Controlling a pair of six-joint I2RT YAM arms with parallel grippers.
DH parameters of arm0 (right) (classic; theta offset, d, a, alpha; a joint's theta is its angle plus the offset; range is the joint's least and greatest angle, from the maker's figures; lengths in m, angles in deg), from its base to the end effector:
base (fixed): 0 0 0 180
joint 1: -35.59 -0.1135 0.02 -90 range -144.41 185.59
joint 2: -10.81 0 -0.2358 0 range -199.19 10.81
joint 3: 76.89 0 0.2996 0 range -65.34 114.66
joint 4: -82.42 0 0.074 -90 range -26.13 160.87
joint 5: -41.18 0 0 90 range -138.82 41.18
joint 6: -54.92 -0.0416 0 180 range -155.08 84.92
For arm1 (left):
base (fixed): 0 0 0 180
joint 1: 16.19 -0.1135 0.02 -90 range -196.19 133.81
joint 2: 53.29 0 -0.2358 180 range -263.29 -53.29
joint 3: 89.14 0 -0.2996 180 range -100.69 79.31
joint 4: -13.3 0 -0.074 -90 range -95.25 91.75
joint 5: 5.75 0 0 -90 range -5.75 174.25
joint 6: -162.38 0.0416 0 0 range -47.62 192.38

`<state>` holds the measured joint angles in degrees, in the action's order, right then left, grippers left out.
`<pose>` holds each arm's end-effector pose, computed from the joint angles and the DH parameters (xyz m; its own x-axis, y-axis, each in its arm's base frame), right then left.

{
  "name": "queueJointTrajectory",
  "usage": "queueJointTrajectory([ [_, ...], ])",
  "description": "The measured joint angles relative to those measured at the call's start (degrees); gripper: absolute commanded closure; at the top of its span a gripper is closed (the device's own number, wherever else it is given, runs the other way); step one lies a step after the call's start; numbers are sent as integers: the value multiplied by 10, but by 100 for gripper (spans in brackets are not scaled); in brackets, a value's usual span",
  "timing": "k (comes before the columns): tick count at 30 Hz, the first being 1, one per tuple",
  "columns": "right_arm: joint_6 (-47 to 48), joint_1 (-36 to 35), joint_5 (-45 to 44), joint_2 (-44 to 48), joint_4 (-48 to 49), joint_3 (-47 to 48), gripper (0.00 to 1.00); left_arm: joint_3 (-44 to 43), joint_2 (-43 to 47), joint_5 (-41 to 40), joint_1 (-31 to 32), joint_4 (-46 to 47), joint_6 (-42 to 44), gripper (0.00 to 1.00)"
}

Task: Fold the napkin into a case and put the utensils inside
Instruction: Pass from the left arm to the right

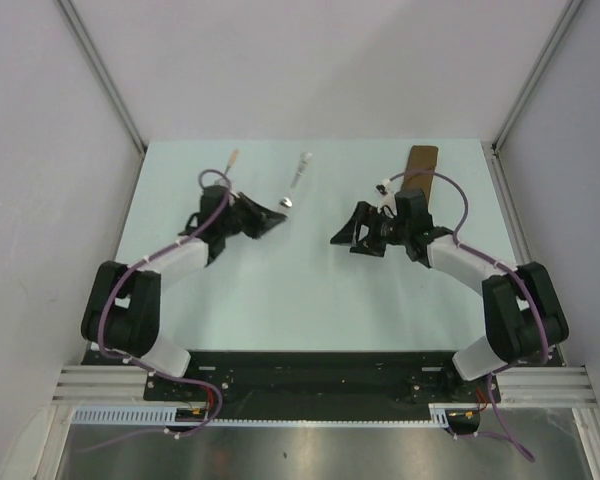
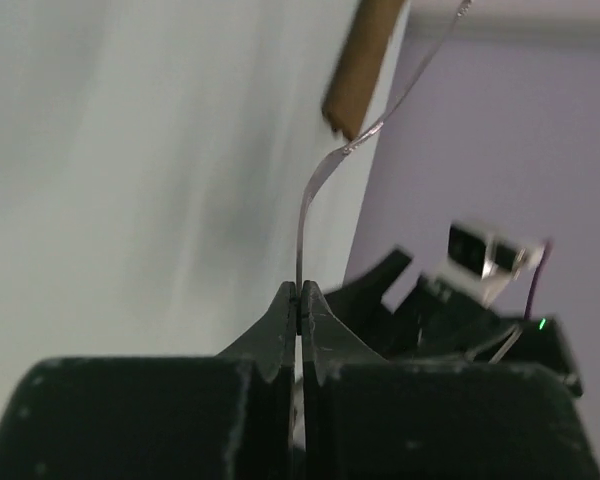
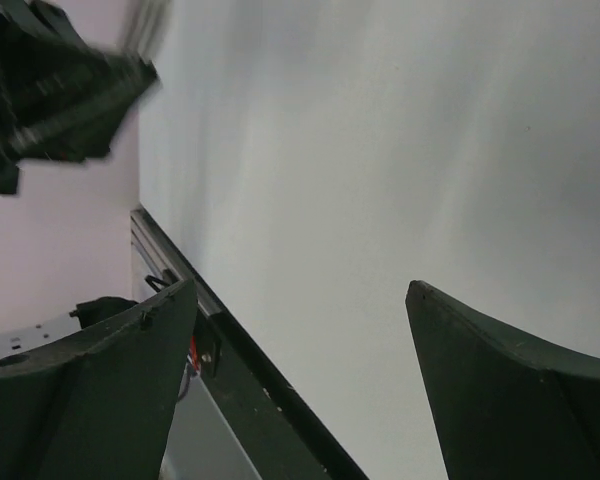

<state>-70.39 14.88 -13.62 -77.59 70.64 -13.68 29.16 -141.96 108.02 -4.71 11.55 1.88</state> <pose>0.3384 0.1536 0.1567 -0.8751 0.1741 -0.4516 -0.2622 0.6138 0.7447 0.3689 -0.0920 0.1595 -0.6554 -0.7472 -0.1102 -0.2675 0.3660 -0.8913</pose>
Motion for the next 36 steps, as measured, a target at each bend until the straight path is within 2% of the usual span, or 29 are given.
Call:
queueJointTrajectory([
  [2,-31,5,2,32,38,-38,9,45,14,12,80,50,-9,100],
  [5,-65,13,-6,101,75,-104,9,83,19,22,162,95,-27,100],
  [10,-83,24,-24,210,100,-174,10,100,17,19,239,149,-61,100],
  [13,-83,28,-31,233,107,-186,12,100,10,18,275,189,-87,100],
  [16,-85,34,-36,244,112,-200,19,100,-3,18,300,212,-109,100],
  [18,-83,36,-43,245,113,-201,31,101,-12,18,313,223,-123,100],
  [19,-81,37,-44,245,114,-201,47,101,-14,18,317,226,-127,100],
  [21,-82,41,-44,242,123,-201,60,101,-17,17,324,228,-136,100],
  [22,-78,43,-43,240,130,-201,76,101,-17,17,326,229,-138,100],
  [25,-80,47,-32,218,159,-201,100,101,-19,19,330,242,-141,100],
  [27,-78,54,-13,200,171,-200,100,101,-25,26,329,243,-140,70],
  [28,-74,59,-4,195,172,-200,100,101,-30,37,326,247,-133,60],
  [29,-69,69,16,187,173,-200,100,101,-35,52,320,250,-120,39],
  [32,-38,96,61,163,166,-193,100,97,-27,111,293,209,-41,28],
  [36,36,100,138,120,112,-147,100,33,12,131,244,22,145,22],
])
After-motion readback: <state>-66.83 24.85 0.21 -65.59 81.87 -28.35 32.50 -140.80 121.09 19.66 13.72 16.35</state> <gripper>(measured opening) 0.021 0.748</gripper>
